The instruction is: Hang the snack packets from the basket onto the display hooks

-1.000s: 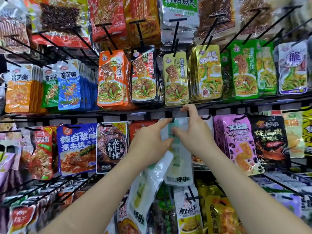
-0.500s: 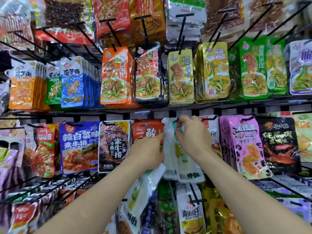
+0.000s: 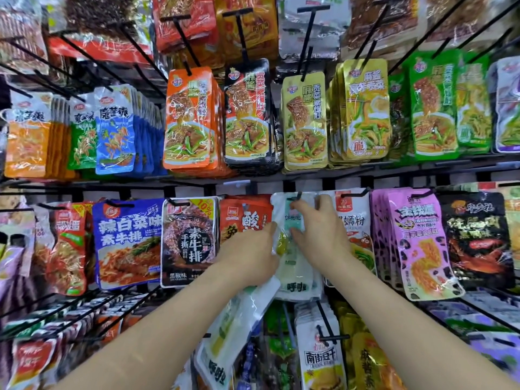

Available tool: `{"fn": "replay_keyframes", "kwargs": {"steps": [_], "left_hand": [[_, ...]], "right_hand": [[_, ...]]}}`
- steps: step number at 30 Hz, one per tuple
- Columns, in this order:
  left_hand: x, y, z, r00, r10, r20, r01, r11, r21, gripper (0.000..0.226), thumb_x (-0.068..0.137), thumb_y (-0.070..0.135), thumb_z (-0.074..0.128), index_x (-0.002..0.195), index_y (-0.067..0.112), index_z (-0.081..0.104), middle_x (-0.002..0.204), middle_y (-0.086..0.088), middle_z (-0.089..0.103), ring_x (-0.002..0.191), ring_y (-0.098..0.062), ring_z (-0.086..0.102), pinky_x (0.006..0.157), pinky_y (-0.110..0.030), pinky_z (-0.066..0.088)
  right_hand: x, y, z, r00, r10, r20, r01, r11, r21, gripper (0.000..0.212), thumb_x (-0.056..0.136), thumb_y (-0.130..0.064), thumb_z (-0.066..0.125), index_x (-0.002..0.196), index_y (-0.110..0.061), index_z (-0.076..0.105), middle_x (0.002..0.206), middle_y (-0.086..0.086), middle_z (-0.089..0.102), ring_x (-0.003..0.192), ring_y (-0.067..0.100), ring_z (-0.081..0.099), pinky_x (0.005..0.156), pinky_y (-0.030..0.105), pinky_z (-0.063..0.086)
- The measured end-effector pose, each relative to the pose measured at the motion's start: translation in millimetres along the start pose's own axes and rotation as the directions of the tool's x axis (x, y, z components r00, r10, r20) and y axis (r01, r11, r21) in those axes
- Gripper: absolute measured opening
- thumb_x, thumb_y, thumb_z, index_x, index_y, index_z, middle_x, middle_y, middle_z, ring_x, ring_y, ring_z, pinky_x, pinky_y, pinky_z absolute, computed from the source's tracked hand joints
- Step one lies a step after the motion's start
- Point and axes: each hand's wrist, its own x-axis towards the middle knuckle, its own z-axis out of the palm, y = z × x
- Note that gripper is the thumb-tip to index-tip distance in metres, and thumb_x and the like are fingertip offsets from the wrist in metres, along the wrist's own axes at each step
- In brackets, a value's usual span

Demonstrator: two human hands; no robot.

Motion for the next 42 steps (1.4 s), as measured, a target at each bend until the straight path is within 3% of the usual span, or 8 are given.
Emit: {"fn": "replay_keyframes", "kwargs": {"steps": [5, 15, 24, 27, 30, 33, 39, 42], "left_hand": [[1.9, -0.1, 3.8, 1.000, 0.006, -0.011, -0.007, 0.999, -0.032, 0.038, 0.088, 0.037, 0.057, 0.121, 0.024, 0.042, 0.097, -0.001, 0.064, 0.085, -0.026, 0.061, 0.070, -0.037, 0.053], [2.0, 5.8, 12.2, 0.981, 0.102, 0.168, -0.092, 0.993, -0.068, 0.032, 0.089, 0.031, 0.055, 0.118, 0.028, 0.043, 0.089, 0.000, 0.053, 0.087, -0.027, 0.056, 0.076, -0.039, 0.052], [-1.6, 5.3, 13.6, 0.986, 0.095, 0.138, -0.054, 0.959, -0.278, 0.019, 0.088, 0.028, 0.058, 0.103, 0.030, 0.048, 0.085, 0.006, 0.059, 0.079, -0.016, 0.057, 0.065, -0.031, 0.044], [-9.8, 4.7, 0.4, 0.996, 0.093, -0.017, -0.094, 0.972, -0.216, 0.011, 0.091, 0.038, 0.056, 0.097, 0.029, 0.056, 0.083, 0.009, 0.063, 0.077, -0.014, 0.059, 0.069, -0.032, 0.051], [-21.0, 5.8, -16.0, 0.974, -0.002, -0.228, -0.062, 0.960, -0.273, 0.020, 0.090, 0.050, 0.056, 0.082, 0.031, 0.060, 0.067, 0.013, 0.060, 0.066, -0.005, 0.055, 0.057, -0.026, 0.041], [-30.8, 11.6, -25.9, 0.915, -0.067, -0.399, -0.076, 0.940, -0.333, 0.033, 0.088, 0.054, 0.057, 0.072, 0.025, 0.062, 0.057, 0.011, 0.052, 0.059, -0.006, 0.050, 0.054, -0.028, 0.033], [-44.9, 6.4, -41.7, 0.966, -0.073, -0.249, -0.194, 0.431, -0.881, 0.014, 0.078, 0.031, 0.079, 0.084, 0.023, 0.069, 0.066, -0.004, 0.064, 0.057, -0.010, 0.056, 0.055, -0.025, 0.047], [-47.5, 2.5, -40.0, 0.952, -0.114, -0.283, -0.216, 0.403, -0.889, 0.018, 0.079, 0.007, 0.077, 0.083, 0.024, 0.072, 0.063, 0.006, 0.061, 0.059, -0.012, 0.054, 0.058, -0.024, 0.044]], "right_hand": [[-18.2, 6.5, -3.7, 0.986, -0.112, -0.127, 0.094, 0.985, -0.142, 0.051, 0.075, -0.021, 0.080, 0.118, -0.018, 0.054, 0.118, 0.013, 0.044, 0.106, 0.032, 0.046, 0.057, 0.034, 0.045], [-22.7, 16.2, -3.9, 0.985, -0.089, 0.148, 0.119, 0.970, -0.212, 0.073, 0.083, -0.042, 0.071, 0.142, -0.026, 0.030, 0.120, 0.006, 0.032, 0.113, 0.025, 0.040, 0.075, 0.030, 0.041], [-27.6, 23.6, -7.6, 0.950, 0.060, 0.307, -0.103, 0.987, 0.125, 0.051, 0.081, -0.039, 0.074, 0.122, -0.030, 0.047, 0.115, 0.003, 0.042, 0.084, 0.019, 0.056, 0.075, 0.029, 0.048], [-33.5, 21.8, -25.6, 0.918, 0.153, 0.367, -0.344, 0.768, 0.540, 0.021, 0.087, -0.034, 0.069, 0.102, -0.023, 0.061, 0.086, 0.001, 0.061, 0.067, 0.013, 0.061, 0.057, 0.028, 0.051], [-51.4, 11.5, -52.2, 0.829, -0.005, 0.559, -0.483, 0.495, 0.722, 0.037, 0.080, -0.045, 0.068, 0.111, -0.027, 0.065, 0.091, 0.000, 0.073, 0.078, 0.010, 0.069, 0.054, 0.024, 0.049], [-69.3, -9.6, -57.1, 0.829, -0.136, 0.542, -0.443, 0.430, 0.787, 0.040, 0.077, -0.031, 0.075, 0.115, -0.032, 0.061, 0.089, 0.001, 0.074, 0.076, 0.007, 0.068, 0.048, 0.021, 0.046], [-66.8, -15.8, -54.4, 0.964, 0.084, 0.252, -0.265, 0.348, 0.899, 0.027, 0.087, -0.003, 0.067, 0.101, -0.026, 0.060, 0.066, 0.005, 0.056, 0.060, 0.019, 0.050, 0.041, 0.022, 0.034], [-61.4, -13.4, -60.2, 0.985, 0.103, 0.136, -0.166, 0.403, 0.900, 0.030, 0.090, -0.001, 0.060, 0.091, -0.030, 0.058, 0.065, 0.002, 0.053, 0.052, 0.018, 0.048, 0.043, 0.023, 0.034]]}}
